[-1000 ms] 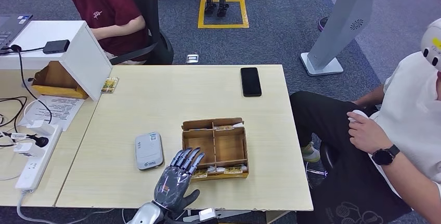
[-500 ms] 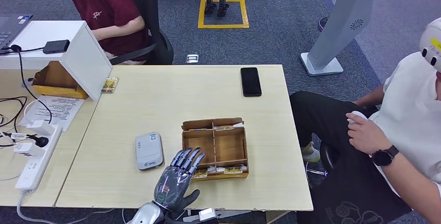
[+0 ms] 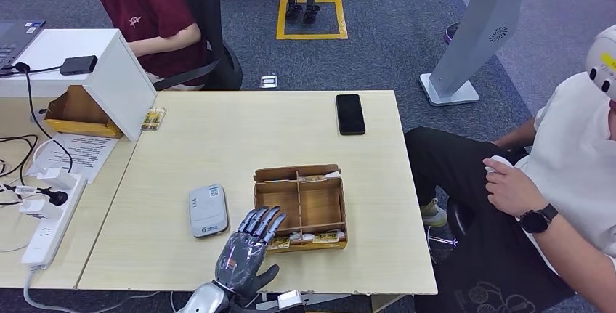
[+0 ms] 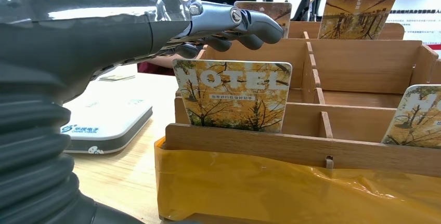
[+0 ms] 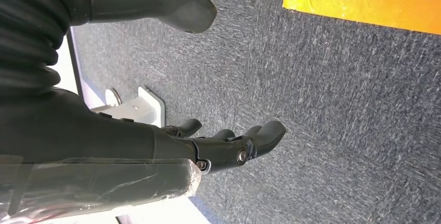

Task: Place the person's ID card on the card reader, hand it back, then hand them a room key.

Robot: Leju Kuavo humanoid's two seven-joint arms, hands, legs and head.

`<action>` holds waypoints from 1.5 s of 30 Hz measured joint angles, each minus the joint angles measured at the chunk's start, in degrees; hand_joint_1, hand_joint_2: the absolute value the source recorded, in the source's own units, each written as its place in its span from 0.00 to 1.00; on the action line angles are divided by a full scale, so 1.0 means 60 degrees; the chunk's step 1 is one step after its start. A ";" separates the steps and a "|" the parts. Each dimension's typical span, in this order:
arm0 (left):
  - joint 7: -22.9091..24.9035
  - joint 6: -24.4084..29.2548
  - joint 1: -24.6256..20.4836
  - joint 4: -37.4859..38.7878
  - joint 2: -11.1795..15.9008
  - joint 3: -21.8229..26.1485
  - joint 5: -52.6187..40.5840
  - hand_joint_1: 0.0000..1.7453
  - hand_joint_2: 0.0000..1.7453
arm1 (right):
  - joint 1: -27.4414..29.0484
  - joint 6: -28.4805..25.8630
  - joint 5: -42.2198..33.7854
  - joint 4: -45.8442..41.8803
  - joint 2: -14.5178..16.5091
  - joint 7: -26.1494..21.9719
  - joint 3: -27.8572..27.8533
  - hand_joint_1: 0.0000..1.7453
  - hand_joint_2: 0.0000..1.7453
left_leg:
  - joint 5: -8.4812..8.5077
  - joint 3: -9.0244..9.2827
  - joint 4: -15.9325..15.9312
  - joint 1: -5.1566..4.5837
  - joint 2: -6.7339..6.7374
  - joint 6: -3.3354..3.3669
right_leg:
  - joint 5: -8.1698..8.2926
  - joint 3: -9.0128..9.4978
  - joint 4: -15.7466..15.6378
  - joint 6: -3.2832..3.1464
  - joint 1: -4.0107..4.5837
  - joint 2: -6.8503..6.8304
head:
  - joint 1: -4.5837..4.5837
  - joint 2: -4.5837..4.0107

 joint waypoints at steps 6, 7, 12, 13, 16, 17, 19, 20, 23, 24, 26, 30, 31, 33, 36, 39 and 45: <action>-0.0155 -0.0016 -0.0008 -0.0005 -0.0016 0.0000 0.0275 0.00 1.00 | 0.0004 0.0008 0.0040 0.0004 0.0004 0.0017 0.0002 0.00 1.00 | 0.0000 0.0001 0.0000 0.0000 0.0000 0.0000 | 0.0000 -0.0001 0.0000 0.0000 0.0000 0.0000 | 0.0002 0.0000; -0.0233 -0.0042 -0.0018 -0.0012 -0.0037 0.0000 0.0419 0.00 1.00 | 0.0008 0.0009 0.0066 0.0004 0.0007 0.0025 0.0003 0.00 1.00 | 0.0000 0.0001 0.0000 0.0000 0.0000 0.0000 | 0.0000 -0.0001 0.0000 0.0000 0.0000 0.0000 | 0.0002 0.0000; -0.0371 -0.0172 -0.0078 -0.0060 -0.0152 0.0000 0.0655 0.00 1.00 | 0.0030 -0.0004 0.0114 0.0004 0.0048 0.0032 0.0007 0.00 1.00 | 0.0000 0.0001 0.0000 0.0000 0.0000 0.0000 | 0.0000 0.0000 0.0000 0.0000 0.0000 0.0000 | -0.0001 0.0000; -0.0375 -0.0177 -0.0082 -0.0069 -0.0161 0.0000 0.0660 0.00 1.00 | 0.0034 -0.0004 0.0115 0.0004 0.0055 0.0033 0.0007 0.00 1.00 | 0.0000 0.0001 0.0000 -0.0001 0.0000 0.0000 | 0.0000 0.0000 0.0000 0.0000 -0.0001 0.0000 | 0.0000 0.0000; -0.0378 -0.0178 -0.0091 -0.0092 -0.0171 0.0000 0.0666 0.00 1.00 | 0.0042 -0.0004 0.0121 0.0004 0.0068 0.0031 0.0007 0.00 1.00 | 0.0000 0.0001 0.0000 0.0000 0.0000 0.0000 | 0.0000 0.0000 0.0000 0.0000 0.0000 0.0000 | 0.0001 0.0000; -0.0378 -0.0178 -0.0094 -0.0095 -0.0171 0.0000 0.0667 0.00 1.00 | 0.0044 -0.0004 0.0124 0.0004 0.0069 0.0031 0.0007 0.00 1.00 | 0.0000 0.0001 0.0000 0.0000 0.0000 0.0000 | 0.0000 0.0000 0.0000 0.0000 0.0000 0.0000 | 0.0000 0.0000; -0.0379 -0.0178 -0.0100 -0.0098 -0.0172 0.0000 0.0667 0.00 1.00 | 0.0050 -0.0004 0.0127 0.0004 0.0069 0.0031 0.0007 0.00 1.00 | 0.0000 0.0001 0.0000 0.0000 0.0000 0.0000 | 0.0000 0.0000 0.0000 0.0000 0.0000 0.0000 | 0.0001 0.0000; -0.0379 -0.0178 -0.0102 -0.0099 -0.0173 0.0000 0.0667 0.00 1.00 | 0.0052 -0.0004 0.0127 0.0004 0.0069 0.0032 0.0007 0.00 1.00 | 0.0000 0.0001 0.0000 0.0000 0.0000 0.0000 | 0.0000 0.0000 0.0000 0.0000 0.0000 0.0000 | 0.0001 0.0000; -0.0381 -0.0178 -0.0104 -0.0101 -0.0175 0.0000 0.0667 0.00 1.00 | 0.0054 -0.0004 0.0127 0.0004 0.0071 0.0032 0.0007 0.00 1.00 | 0.0000 0.0001 0.0000 0.0000 0.0000 0.0000 | 0.0000 0.0000 0.0000 0.0000 0.0000 0.0000 | 0.0002 0.0000; -0.0382 -0.0178 -0.0105 -0.0101 -0.0175 0.0000 0.0667 0.00 1.00 | 0.0055 -0.0004 0.0127 0.0004 0.0072 0.0031 0.0007 0.00 1.00 | 0.0000 0.0001 0.0000 0.0000 0.0000 0.0000 | 0.0000 0.0000 0.0000 0.0000 0.0000 0.0000 | 0.0002 0.0000; -0.0382 -0.0178 -0.0105 -0.0101 -0.0175 0.0000 0.0667 0.00 1.00 | 0.0055 -0.0004 0.0127 0.0004 0.0073 0.0031 0.0007 0.00 1.00 | 0.0000 0.0001 0.0000 0.0000 0.0000 0.0000 | 0.0000 0.0000 0.0000 0.0000 0.0000 0.0000 | 0.0002 0.0000; -0.0382 -0.0178 -0.0106 -0.0101 -0.0175 0.0000 0.0667 0.00 1.00 | 0.0056 -0.0004 0.0127 0.0004 0.0073 0.0033 0.0007 0.00 1.00 | 0.0000 0.0000 0.0000 0.0000 0.0000 0.0000 | 0.0000 0.0000 0.0000 0.0000 0.0000 0.0000 | 0.0002 0.0000; -0.0382 -0.0178 -0.0106 -0.0101 -0.0175 0.0000 0.0667 0.00 1.00 | 0.0056 -0.0004 0.0127 0.0004 0.0073 0.0033 0.0007 0.00 1.00 | 0.0000 0.0000 0.0000 0.0000 0.0000 0.0000 | 0.0000 0.0000 0.0000 0.0000 0.0000 0.0000 | 0.0002 0.0000; -0.0382 -0.0178 -0.0107 -0.0101 -0.0175 0.0000 0.0667 0.00 1.00 | 0.0056 -0.0004 0.0127 0.0004 0.0073 0.0032 0.0007 0.00 1.00 | 0.0000 0.0000 0.0000 0.0000 0.0000 0.0000 | 0.0000 0.0000 0.0000 0.0000 0.0000 0.0000 | 0.0002 0.0000; -0.0382 -0.0178 -0.0107 -0.0101 -0.0175 0.0000 0.0667 0.00 1.00 | 0.0056 -0.0004 0.0127 0.0004 0.0073 0.0030 0.0007 0.00 1.00 | 0.0000 0.0001 0.0000 0.0000 0.0000 0.0000 | 0.0000 0.0000 0.0000 0.0000 0.0000 0.0000 | 0.0001 0.0000; -0.0382 -0.0178 -0.0107 -0.0101 -0.0175 0.0000 0.0667 0.00 1.00 | 0.0056 -0.0004 0.0127 0.0004 0.0073 0.0032 0.0007 0.00 1.00 | 0.0000 0.0000 0.0000 0.0000 0.0000 0.0000 | 0.0000 0.0000 0.0000 0.0000 0.0000 0.0000 | 0.0002 0.0000; -0.0382 -0.0178 -0.0108 -0.0101 -0.0175 0.0000 0.0667 0.00 1.00 | 0.0056 -0.0004 0.0127 0.0004 0.0073 0.0031 0.0007 0.00 1.00 | 0.0000 0.0000 0.0000 0.0000 0.0000 0.0000 | 0.0000 0.0000 0.0000 0.0000 0.0000 0.0000 | 0.0002 0.0000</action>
